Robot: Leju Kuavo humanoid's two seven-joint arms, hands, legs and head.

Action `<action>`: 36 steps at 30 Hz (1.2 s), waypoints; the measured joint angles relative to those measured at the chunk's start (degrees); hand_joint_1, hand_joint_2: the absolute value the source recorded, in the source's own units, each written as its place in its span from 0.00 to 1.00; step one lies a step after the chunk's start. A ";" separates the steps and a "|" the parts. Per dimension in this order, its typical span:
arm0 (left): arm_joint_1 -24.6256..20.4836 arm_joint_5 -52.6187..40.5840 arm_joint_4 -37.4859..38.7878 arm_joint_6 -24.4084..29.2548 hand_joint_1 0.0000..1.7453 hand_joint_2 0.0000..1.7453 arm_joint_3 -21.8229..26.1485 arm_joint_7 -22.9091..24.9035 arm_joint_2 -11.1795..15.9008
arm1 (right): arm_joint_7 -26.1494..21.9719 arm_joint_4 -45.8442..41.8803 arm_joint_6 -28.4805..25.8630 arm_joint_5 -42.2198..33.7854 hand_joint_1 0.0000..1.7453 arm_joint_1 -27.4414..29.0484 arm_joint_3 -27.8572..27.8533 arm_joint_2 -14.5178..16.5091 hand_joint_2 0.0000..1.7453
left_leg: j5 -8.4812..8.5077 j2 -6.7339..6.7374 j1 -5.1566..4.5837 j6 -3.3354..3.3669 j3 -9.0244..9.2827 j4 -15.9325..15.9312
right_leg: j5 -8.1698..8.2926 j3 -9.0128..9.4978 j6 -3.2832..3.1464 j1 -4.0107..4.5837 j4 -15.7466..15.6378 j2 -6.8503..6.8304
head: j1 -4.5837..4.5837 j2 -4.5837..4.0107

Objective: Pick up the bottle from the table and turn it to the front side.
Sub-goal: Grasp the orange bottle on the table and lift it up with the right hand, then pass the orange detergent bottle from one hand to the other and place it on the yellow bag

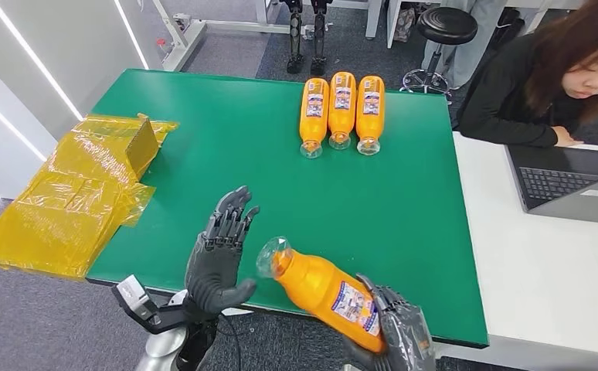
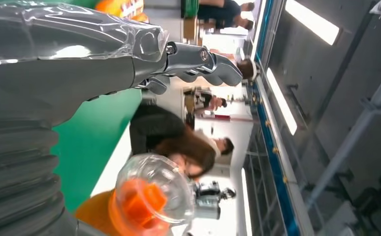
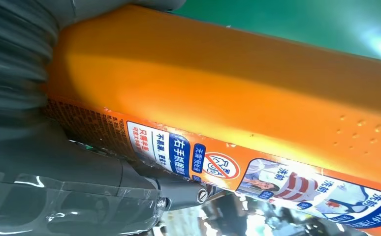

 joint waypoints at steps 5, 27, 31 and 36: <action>-0.19 2.09 1.46 -2.22 0.00 1.00 -1.71 0.41 -0.37 | -0.31 1.48 -0.65 0.09 1.00 -2.86 2.71 2.70 1.00 | 0.00 0.00 -0.01 0.00 -0.01 0.01 | 0.01 0.01 0.01 -0.01 0.00 0.02 | 0.01 0.00; -0.24 7.14 2.16 -4.43 1.00 1.00 -5.01 4.10 -0.74 | 0.86 4.47 2.68 3.84 1.00 -6.89 6.98 10.06 1.00 | 0.01 0.00 -0.01 0.00 -0.01 0.01 | 0.00 0.00 0.00 -0.01 0.00 0.01 | 0.01 0.00; -0.26 7.68 1.73 -4.30 1.00 1.00 -5.04 4.57 -0.69 | 1.00 5.08 2.77 3.76 1.00 -6.92 7.22 11.01 1.00 | 0.01 0.00 -0.01 0.00 0.00 0.01 | 0.00 0.00 0.00 -0.01 0.00 0.01 | 0.00 0.00; -0.28 8.22 1.28 -4.10 1.00 1.00 -5.04 5.16 -0.70 | 2.13 5.26 4.33 4.16 1.00 -6.94 7.27 12.27 1.00 | 0.01 0.00 -0.01 0.00 0.00 0.01 | 0.00 -0.01 0.00 -0.01 0.00 0.01 | 0.00 0.00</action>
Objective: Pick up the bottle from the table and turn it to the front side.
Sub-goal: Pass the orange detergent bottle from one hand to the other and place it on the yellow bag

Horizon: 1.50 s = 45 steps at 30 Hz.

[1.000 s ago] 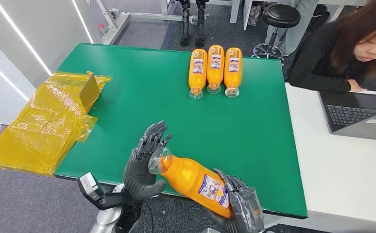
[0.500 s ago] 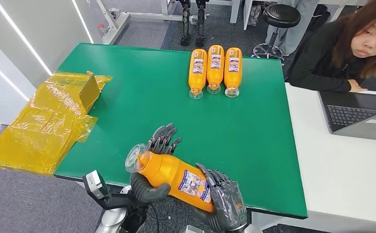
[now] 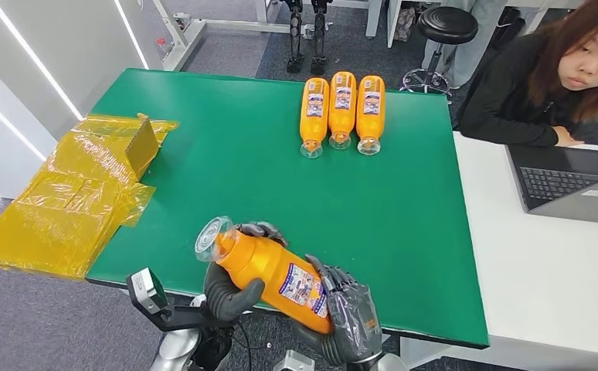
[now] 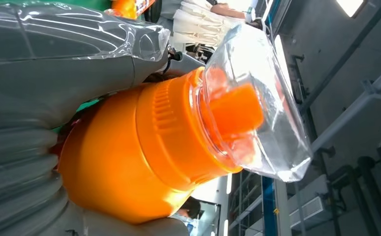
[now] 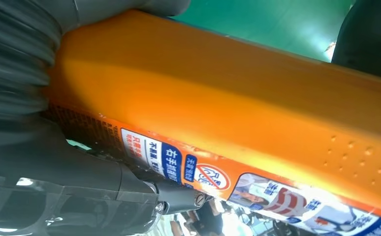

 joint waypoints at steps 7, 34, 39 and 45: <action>-0.37 0.20 -0.21 0.05 1.00 1.00 0.08 0.48 -0.01 | 0.66 -0.10 1.25 0.95 1.00 0.04 -0.08 0.56 1.00 | 0.00 0.00 0.00 0.00 0.00 0.00 | 0.00 0.01 0.00 0.00 0.00 0.00 | 0.01 0.00; -0.98 -25.32 -3.24 22.85 1.00 1.00 0.11 -3.89 1.90 | -2.32 0.06 -3.70 -2.72 0.00 1.17 0.32 -0.76 1.00 | 0.01 0.01 0.00 -0.01 0.02 0.00 | 0.00 -0.02 0.00 0.00 0.00 0.04 | 0.01 0.00; -3.40 -38.90 -5.72 34.35 1.00 1.00 0.11 -4.02 4.59 | -3.81 0.75 -5.85 -5.55 0.00 1.19 0.89 -2.04 1.00 | 0.03 0.01 0.01 -0.03 0.02 0.00 | 0.01 -0.02 -0.01 0.00 0.01 0.04 | 0.00 0.00; -6.15 -51.04 -6.54 42.74 1.00 1.00 0.10 -1.22 7.61 | -4.82 2.26 -7.66 -8.77 0.00 1.16 2.14 -3.70 1.00 | 0.03 0.01 0.00 -0.03 0.02 0.00 | 0.02 -0.02 -0.02 0.00 0.02 0.05 | 0.01 0.00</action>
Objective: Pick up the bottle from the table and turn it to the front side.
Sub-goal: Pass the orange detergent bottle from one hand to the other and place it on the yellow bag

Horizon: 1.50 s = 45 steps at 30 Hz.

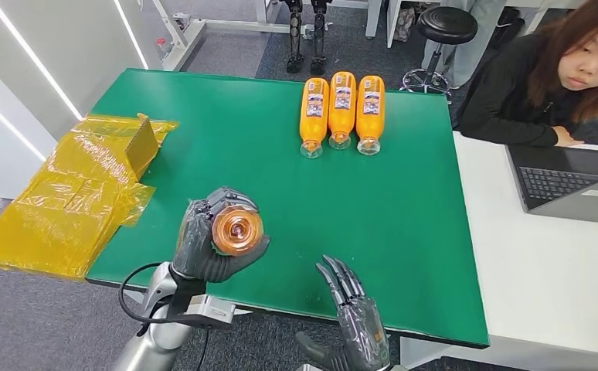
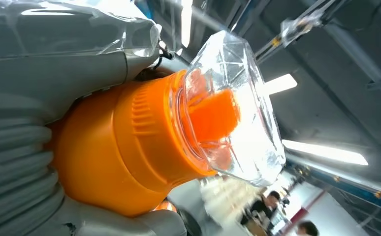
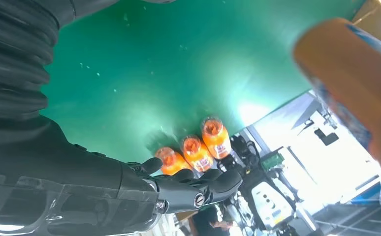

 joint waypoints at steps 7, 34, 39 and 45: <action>-5.86 -13.37 3.20 7.41 1.00 1.00 -1.31 6.18 3.93 | -0.40 1.81 -1.53 -2.05 0.00 -0.47 1.01 -0.51 1.00 | 0.03 0.00 0.00 -0.01 0.01 0.00 | 0.03 0.00 -0.04 0.00 0.01 0.00 | 0.00 0.00; -27.40 -43.18 57.52 6.87 1.00 1.00 -2.68 30.97 12.75 | -2.09 2.02 -0.57 -6.53 0.00 -1.14 2.15 -1.03 1.00 | 0.11 0.15 0.01 -0.12 -0.03 0.00 | 0.10 -0.16 -0.13 0.01 0.10 0.21 | -0.01 0.00; -29.26 -43.42 60.77 1.25 1.00 1.00 -2.66 33.37 13.59 | -2.90 1.07 0.65 -7.83 0.00 -1.11 2.12 -1.51 1.00 | 0.11 0.15 0.01 -0.12 -0.03 0.00 | 0.11 -0.15 -0.15 0.01 0.10 0.21 | 0.00 0.00; -30.89 -42.96 62.74 -0.72 0.00 1.00 -2.57 35.44 14.16 | -3.45 1.02 0.77 -8.33 0.00 -1.33 2.12 -1.61 1.00 | 0.11 0.14 0.01 -0.12 -0.05 0.00 | 0.12 -0.15 -0.15 0.01 0.11 0.19 | 0.01 0.00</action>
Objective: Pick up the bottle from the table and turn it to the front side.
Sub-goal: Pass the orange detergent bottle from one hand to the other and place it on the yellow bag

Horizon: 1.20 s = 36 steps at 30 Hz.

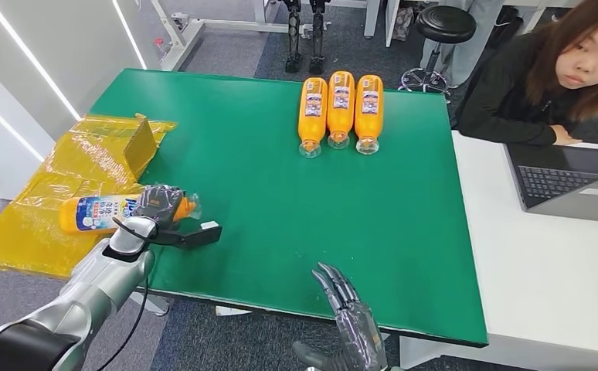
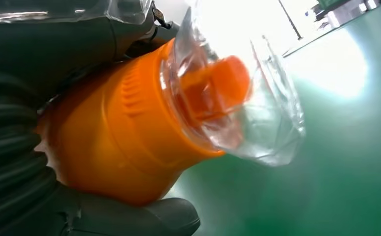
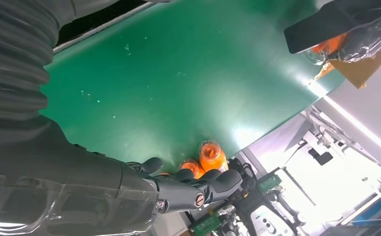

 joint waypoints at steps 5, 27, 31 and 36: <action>-0.83 -0.16 0.88 -0.28 0.00 1.00 0.29 0.50 0.58 | -0.03 -0.07 -0.16 -0.57 0.00 -0.01 0.00 -0.30 1.00 | 0.00 0.00 0.00 0.00 0.01 0.00 | 0.00 0.00 0.00 0.00 0.00 0.00 | -0.01 0.00; -0.34 3.71 -6.06 17.51 0.00 1.00 1.29 -10.82 -4.92 | 4.76 -0.25 -2.15 5.21 0.00 2.24 -2.10 1.01 1.00 | -0.01 -0.02 -0.06 0.00 0.01 0.02 | 0.01 0.01 0.01 -0.08 -0.02 -0.01 | -0.01 0.00; 8.10 19.81 -23.16 15.10 0.00 1.00 1.35 -20.94 -6.69 | 6.87 -0.77 -3.38 6.58 0.00 3.59 -3.51 1.14 1.00 | -0.08 0.14 -0.09 0.02 0.01 0.02 | 0.00 -0.04 0.01 -0.11 -0.04 0.16 | 0.00 0.00; 17.94 43.73 -45.02 4.32 0.00 1.00 0.81 -31.70 -7.15 | 7.14 -0.93 -3.77 6.10 0.00 4.82 -4.77 1.14 1.00 | -0.13 0.17 -0.06 0.06 -0.01 0.01 | -0.03 -0.10 0.02 -0.10 -0.06 0.19 | -0.01 0.00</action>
